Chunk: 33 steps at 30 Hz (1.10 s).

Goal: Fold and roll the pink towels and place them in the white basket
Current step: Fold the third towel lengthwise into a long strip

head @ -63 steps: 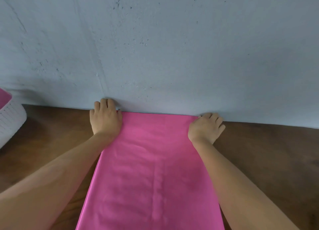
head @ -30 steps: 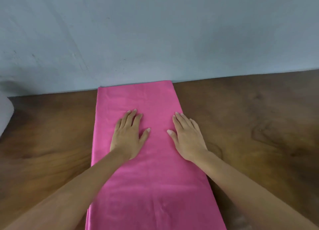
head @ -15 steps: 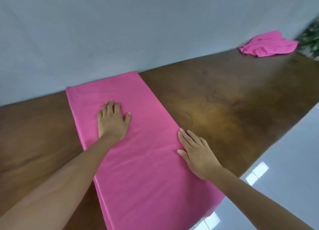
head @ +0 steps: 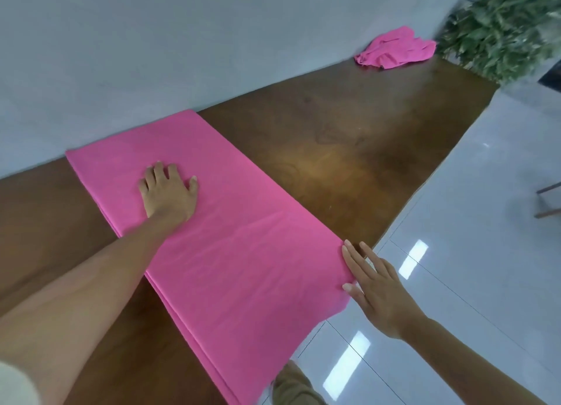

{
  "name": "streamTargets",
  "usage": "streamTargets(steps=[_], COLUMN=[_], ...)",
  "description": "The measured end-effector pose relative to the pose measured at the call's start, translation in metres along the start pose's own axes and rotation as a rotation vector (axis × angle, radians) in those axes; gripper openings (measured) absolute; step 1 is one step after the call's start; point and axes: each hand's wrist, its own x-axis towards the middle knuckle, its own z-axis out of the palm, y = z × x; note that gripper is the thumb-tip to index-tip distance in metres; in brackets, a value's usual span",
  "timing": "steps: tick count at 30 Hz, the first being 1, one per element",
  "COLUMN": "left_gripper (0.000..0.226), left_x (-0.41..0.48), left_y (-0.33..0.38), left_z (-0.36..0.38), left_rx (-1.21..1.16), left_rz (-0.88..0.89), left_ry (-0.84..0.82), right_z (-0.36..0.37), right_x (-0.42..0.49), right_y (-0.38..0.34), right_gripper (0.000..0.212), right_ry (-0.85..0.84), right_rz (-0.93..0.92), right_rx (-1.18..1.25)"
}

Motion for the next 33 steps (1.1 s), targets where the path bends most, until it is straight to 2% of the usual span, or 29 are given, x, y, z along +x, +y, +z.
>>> streamTargets(steps=[8, 11, 15, 17, 21, 23, 25, 28, 30, 33], left_gripper=[0.058, 0.051, 0.047, 0.042, 0.027, 0.029, 0.035, 0.036, 0.03, 0.01], left_x=[0.003, -0.001, -0.008, -0.009, -0.015, -0.015, -0.01, -0.002, 0.0, 0.0], left_y=[0.01, 0.026, 0.062, 0.082, 0.117, 0.133, 0.147, 0.162, 0.167, 0.169], left_z=[-0.004, -0.007, -0.007, -0.005, -0.007, -0.009, -0.009, -0.012, -0.014, -0.018], left_rx=[0.005, -0.034, -0.103, -0.154, -0.298, -0.256, -0.114, 0.035, 0.087, 0.166], left_rz=[0.01, 0.18, 0.438, 0.538, 0.658, 0.698, 0.732, 0.742, 0.725, 0.699], left_ry=[-0.023, -0.039, -0.143, -0.188, -0.26, -0.337, -0.414, -0.43, -0.426, -0.433], right_z=[0.025, 0.028, 0.015, 0.01, 0.003, 0.001, 0.0, -0.002, -0.005, -0.01], right_x=[-0.008, -0.006, 0.004, 0.011, 0.024, 0.029, 0.035, 0.041, 0.044, 0.044], right_y=[-0.006, -0.01, -0.014, -0.011, -0.003, -0.004, -0.004, -0.002, 0.001, 0.007], right_gripper=[0.08, 0.076, 0.073, 0.061, 0.021, 0.013, 0.007, 0.008, 0.014, 0.02], right_ry=[0.091, 0.172, 0.307, 0.36, 0.448, 0.438, 0.41, 0.334, 0.283, 0.225], right_rz=[0.044, 0.088, 0.22, 0.249, 0.311, 0.356, 0.37, 0.415, 0.417, 0.391], right_rx=[0.218, 0.284, 0.402, 0.422, 0.473, 0.476, 0.438, 0.399, 0.342, 0.305])
